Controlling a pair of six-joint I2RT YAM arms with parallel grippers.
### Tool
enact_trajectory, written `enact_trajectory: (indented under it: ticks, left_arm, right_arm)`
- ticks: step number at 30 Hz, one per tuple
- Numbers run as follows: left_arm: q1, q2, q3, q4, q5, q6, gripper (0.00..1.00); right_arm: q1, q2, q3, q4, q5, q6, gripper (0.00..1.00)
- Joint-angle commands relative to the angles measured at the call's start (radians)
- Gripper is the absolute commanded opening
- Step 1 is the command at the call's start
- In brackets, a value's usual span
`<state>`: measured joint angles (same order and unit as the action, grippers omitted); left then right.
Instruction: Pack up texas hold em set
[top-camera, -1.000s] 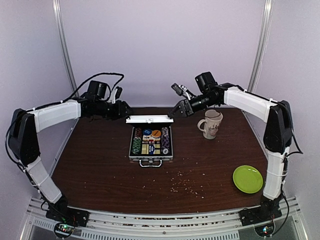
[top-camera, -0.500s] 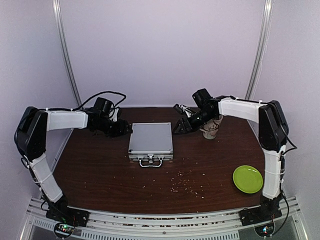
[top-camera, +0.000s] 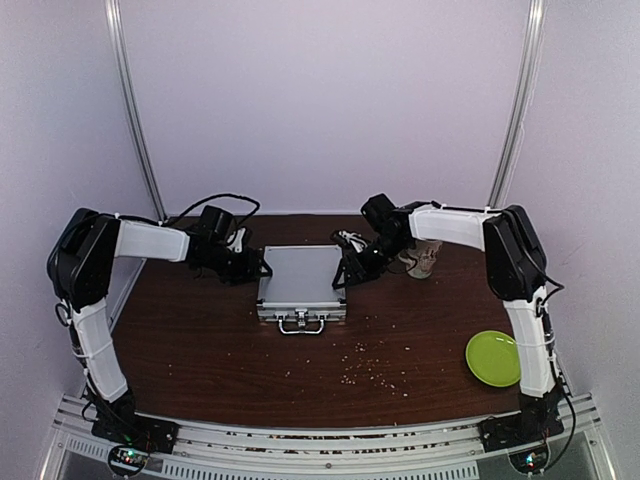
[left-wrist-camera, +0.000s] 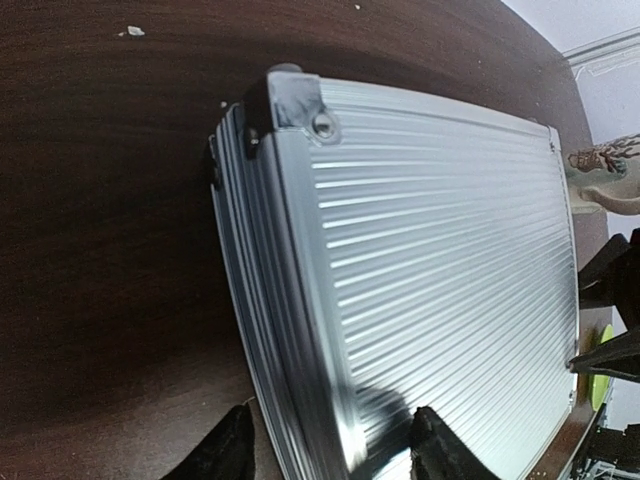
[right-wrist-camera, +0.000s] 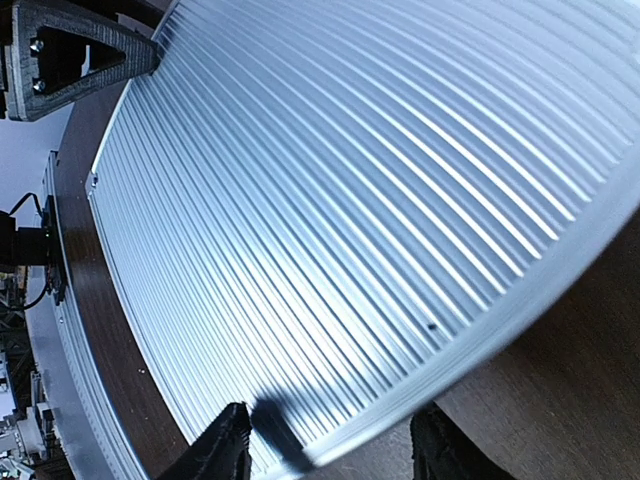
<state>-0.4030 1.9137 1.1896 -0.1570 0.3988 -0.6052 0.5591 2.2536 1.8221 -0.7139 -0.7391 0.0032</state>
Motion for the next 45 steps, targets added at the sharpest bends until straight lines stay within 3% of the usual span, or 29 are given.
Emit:
enact_trajectory:
  ticks: [1, 13, 24, 30, 35, 40, 45]
  left_arm:
    - [-0.023, 0.025, 0.002, 0.017, 0.036, -0.002, 0.55]
    - [-0.147, -0.080, -0.146, 0.034, 0.036, -0.013, 0.45]
    - [-0.189, -0.261, -0.347, 0.055, -0.089, -0.050, 0.43]
    - [-0.196, -0.424, -0.374, -0.036, -0.279, -0.018, 0.64]
    - [-0.270, -0.629, -0.453, -0.046, -0.387, 0.016, 0.67]
    - [-0.320, -0.708, -0.554, 0.025, -0.269, 0.064, 0.67]
    - [-0.356, -0.694, -0.619, 0.109, -0.174, 0.111, 0.66]
  right_arm:
    - [0.025, 0.071, 0.041, -0.086, -0.050, -0.035, 0.54]
    - [0.106, 0.049, -0.049, -0.174, -0.123, -0.150, 0.51]
    - [0.229, -0.073, -0.195, -0.095, -0.092, -0.131, 0.51]
    - [0.234, -0.118, -0.215, -0.132, -0.047, -0.168, 0.59]
    - [0.205, -0.244, -0.285, -0.158, 0.049, -0.239, 0.67]
    - [0.182, -0.305, -0.283, -0.185, 0.102, -0.277, 0.63]
    - [0.183, -0.295, -0.185, -0.223, 0.094, -0.330, 0.47]
